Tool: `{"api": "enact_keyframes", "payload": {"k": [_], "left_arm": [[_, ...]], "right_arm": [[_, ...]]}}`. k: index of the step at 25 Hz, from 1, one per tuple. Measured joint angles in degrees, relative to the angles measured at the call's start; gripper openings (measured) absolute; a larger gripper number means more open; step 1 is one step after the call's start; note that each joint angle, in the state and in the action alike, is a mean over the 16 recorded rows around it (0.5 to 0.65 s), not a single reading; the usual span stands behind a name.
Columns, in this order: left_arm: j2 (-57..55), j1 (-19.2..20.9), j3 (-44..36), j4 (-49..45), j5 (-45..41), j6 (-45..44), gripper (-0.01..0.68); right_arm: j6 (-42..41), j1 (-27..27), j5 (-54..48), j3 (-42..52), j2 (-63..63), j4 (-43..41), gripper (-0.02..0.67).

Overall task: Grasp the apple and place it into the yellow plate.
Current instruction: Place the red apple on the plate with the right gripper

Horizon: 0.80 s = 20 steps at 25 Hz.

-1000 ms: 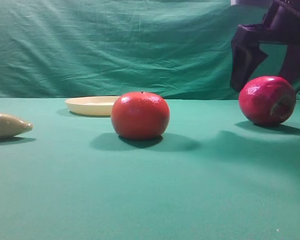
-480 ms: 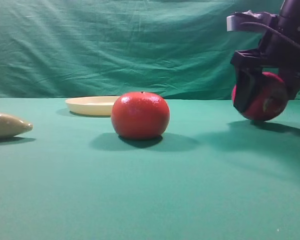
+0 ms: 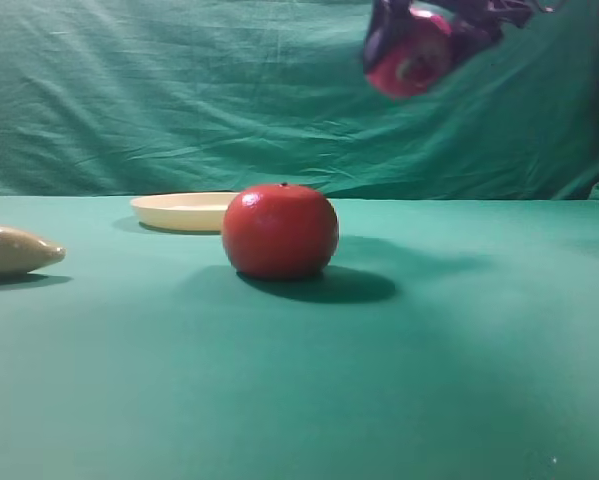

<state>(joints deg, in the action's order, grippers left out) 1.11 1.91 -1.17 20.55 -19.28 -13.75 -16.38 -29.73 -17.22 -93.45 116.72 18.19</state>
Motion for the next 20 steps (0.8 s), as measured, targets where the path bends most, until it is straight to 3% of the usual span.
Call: {"api": "enact_keyframes", "payload": {"k": [7, 20], "left_arm": [[0.0, 0.0, 0.0, 0.0, 0.0, 0.0, 0.157], [0.0, 0.0, 0.0, 0.0, 0.0, 0.0, 0.157]], "right_arm": [[-0.76, -3.43, 2.24, -5.16, 6.48, 0.11, 0.519], [-4.34, -3.89, 3.74, -6.05, 6.66, -0.83, 0.617]]}}
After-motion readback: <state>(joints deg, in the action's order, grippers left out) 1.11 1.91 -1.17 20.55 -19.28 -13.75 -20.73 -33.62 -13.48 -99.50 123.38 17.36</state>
